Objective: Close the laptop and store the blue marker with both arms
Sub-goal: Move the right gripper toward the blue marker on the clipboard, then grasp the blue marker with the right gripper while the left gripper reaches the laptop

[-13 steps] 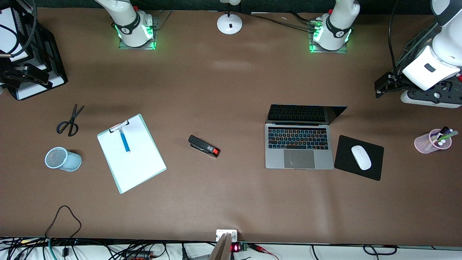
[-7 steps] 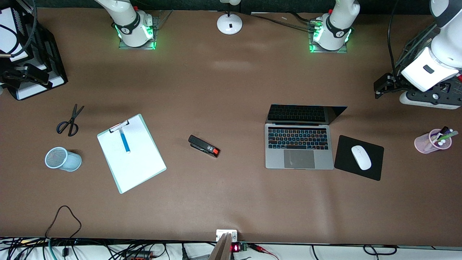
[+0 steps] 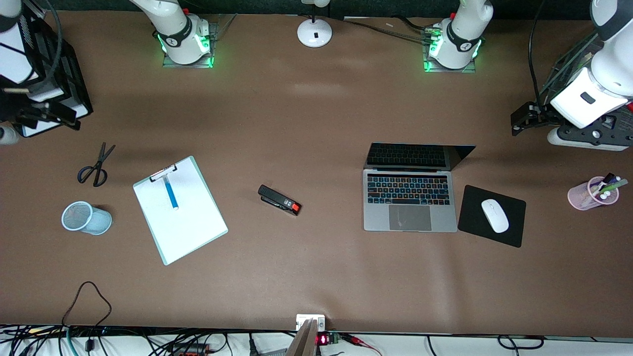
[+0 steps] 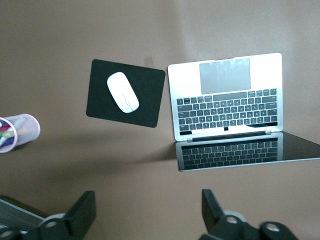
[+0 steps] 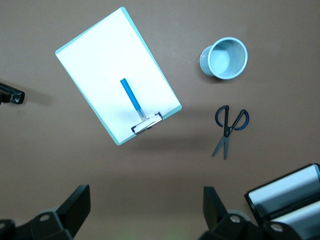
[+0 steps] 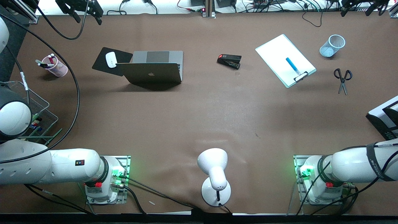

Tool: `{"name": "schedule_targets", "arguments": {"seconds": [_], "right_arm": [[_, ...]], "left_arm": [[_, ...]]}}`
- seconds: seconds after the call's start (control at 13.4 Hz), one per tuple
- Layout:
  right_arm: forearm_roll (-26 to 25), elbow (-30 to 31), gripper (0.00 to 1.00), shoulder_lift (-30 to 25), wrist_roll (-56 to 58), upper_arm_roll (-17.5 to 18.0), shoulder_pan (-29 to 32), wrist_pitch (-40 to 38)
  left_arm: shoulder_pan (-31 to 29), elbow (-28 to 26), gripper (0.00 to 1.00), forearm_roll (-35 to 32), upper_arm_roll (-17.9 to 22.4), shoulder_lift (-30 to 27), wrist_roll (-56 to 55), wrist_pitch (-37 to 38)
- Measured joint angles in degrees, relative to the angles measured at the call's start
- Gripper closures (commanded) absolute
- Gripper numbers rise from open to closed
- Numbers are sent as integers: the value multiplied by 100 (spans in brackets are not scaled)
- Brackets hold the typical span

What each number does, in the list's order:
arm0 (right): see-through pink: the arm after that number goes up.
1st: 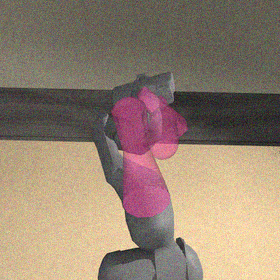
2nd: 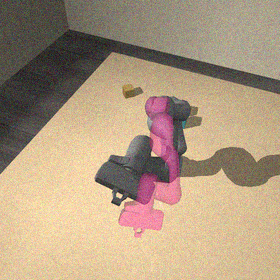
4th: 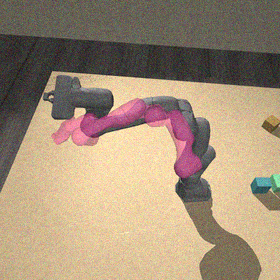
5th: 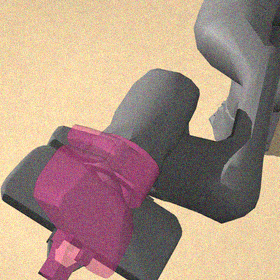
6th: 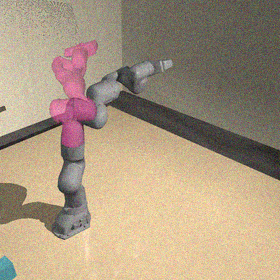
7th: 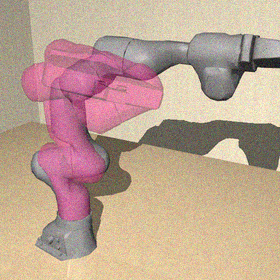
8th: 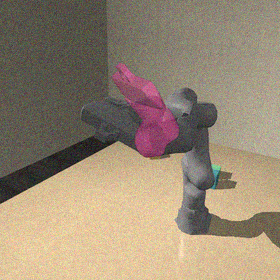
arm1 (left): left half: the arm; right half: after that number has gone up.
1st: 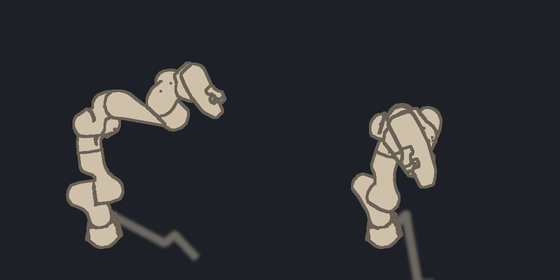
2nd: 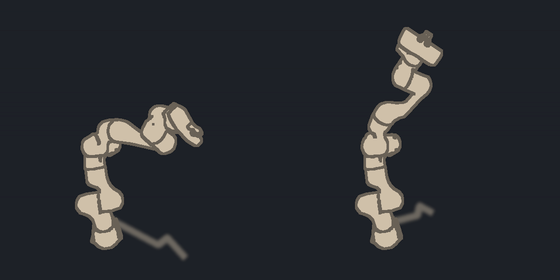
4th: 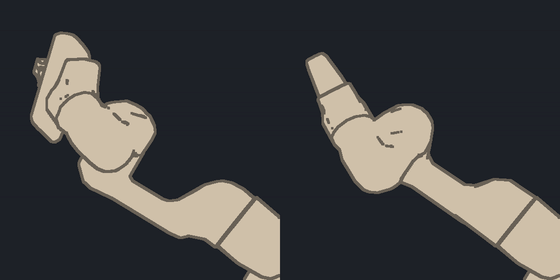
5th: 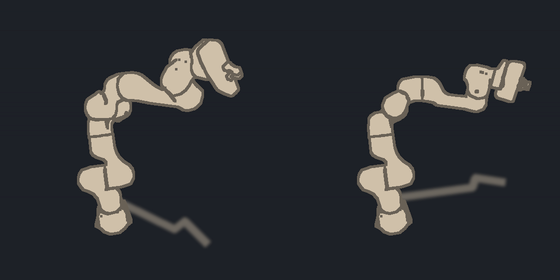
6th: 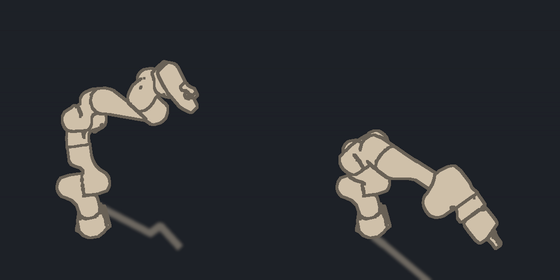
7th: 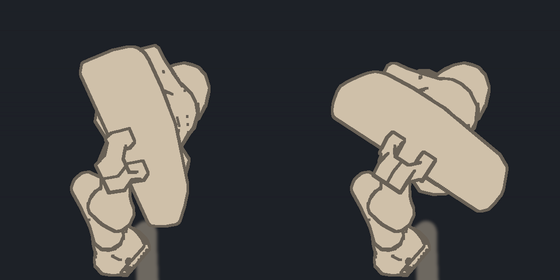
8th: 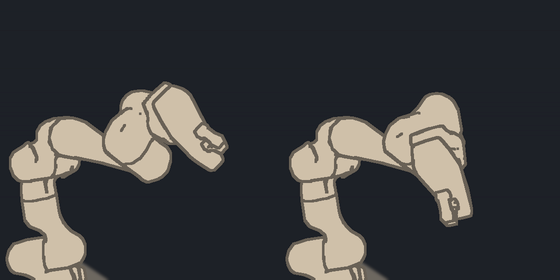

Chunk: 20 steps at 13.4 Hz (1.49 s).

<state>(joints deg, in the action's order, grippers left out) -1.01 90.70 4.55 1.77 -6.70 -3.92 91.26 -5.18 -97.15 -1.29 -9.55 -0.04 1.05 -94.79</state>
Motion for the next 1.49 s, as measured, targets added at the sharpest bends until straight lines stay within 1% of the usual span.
{"name": "schedule_targets", "arguments": {"seconds": [0.07, 0.3, 0.52, 0.82, 1.04, 1.19, 1.34, 1.49], "right_arm": [[45, 3, 0, 138, -2, 0, 1, 196], [280, 14, 0, 579, -2, -2, 5, 640], [334, 20, 0, 1094, -1, 8, -12, 1058], [306, 21, 0, 1837, -1, 39, -373, 1648], [198, 18, 0, 2291, 3, 40, -608, 1959], [188, 19, 0, 2579, 323, 33, -600, 2202], [188, 18, 0, 2853, 839, 12, -595, 2450], [188, 12, 0, 3045, 1222, 11, -596, 2555]], "left_arm": [[-31, 1, 100, 69, 4, 15, 0, 30], [-105, 23, 100, 228, 19, 108, 2, 30], [-106, 34, 100, 235, 22, 240, 12, 52], [-68, 37, 100, 308, -100, 293, -15, 159], [17, 2, 100, 635, -411, 300, -740, 175], [74, -92, 100, 649, -840, 305, -1468, 33], [128, -458, 100, 649, -1169, 304, -1924, -613], [135, -1031, 100, 649, -1429, 274, -2176, -1325]]}}
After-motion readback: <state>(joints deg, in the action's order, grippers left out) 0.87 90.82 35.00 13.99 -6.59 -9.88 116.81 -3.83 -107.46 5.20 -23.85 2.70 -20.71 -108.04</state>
